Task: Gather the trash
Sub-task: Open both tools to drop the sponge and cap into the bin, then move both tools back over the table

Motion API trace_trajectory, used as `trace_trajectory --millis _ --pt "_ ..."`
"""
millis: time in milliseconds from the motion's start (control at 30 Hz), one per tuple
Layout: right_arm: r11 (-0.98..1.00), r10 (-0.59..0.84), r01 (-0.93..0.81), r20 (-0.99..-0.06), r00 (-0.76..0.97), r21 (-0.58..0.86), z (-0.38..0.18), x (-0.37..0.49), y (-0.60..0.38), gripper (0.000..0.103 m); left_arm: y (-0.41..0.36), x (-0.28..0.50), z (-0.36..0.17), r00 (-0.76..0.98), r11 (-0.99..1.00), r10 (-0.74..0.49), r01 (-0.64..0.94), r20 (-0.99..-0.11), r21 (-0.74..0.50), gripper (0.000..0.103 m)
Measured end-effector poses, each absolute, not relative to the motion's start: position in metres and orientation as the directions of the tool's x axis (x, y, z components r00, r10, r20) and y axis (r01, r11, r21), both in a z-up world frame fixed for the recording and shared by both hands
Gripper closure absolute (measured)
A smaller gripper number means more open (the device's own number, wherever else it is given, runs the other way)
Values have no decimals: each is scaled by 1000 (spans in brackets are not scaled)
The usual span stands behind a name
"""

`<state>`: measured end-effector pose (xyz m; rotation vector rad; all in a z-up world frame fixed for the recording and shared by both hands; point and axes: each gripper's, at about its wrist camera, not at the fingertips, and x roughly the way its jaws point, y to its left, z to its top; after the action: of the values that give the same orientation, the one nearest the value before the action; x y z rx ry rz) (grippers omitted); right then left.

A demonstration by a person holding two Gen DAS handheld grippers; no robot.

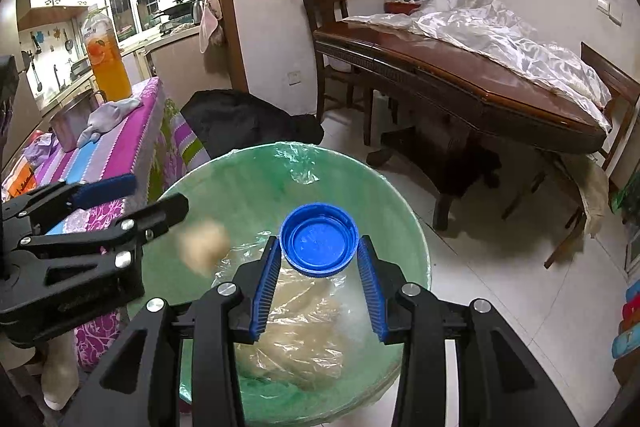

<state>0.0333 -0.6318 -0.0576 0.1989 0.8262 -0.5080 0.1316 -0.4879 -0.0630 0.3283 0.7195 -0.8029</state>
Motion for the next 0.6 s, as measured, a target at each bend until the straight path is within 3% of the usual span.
trace_trajectory --millis 100,167,467,600 --pt "857 -366 515 -738 567 -29 -56 31 -634 49 -485 134 -62 482 671 -537 742 -692 -4 12" --pt "852 -374 522 -730 572 -28 -55 27 -637 40 -480 136 -61 488 677 -542 736 -684 -11 6" --pt "859 -390 513 -653 649 -3 -26 13 -617 34 -448 137 -41 574 722 -546 692 -611 5 5" --pt "879 -376 477 -607 700 6 -2 13 -598 33 -430 138 -28 713 809 -386 566 -585 157 5"
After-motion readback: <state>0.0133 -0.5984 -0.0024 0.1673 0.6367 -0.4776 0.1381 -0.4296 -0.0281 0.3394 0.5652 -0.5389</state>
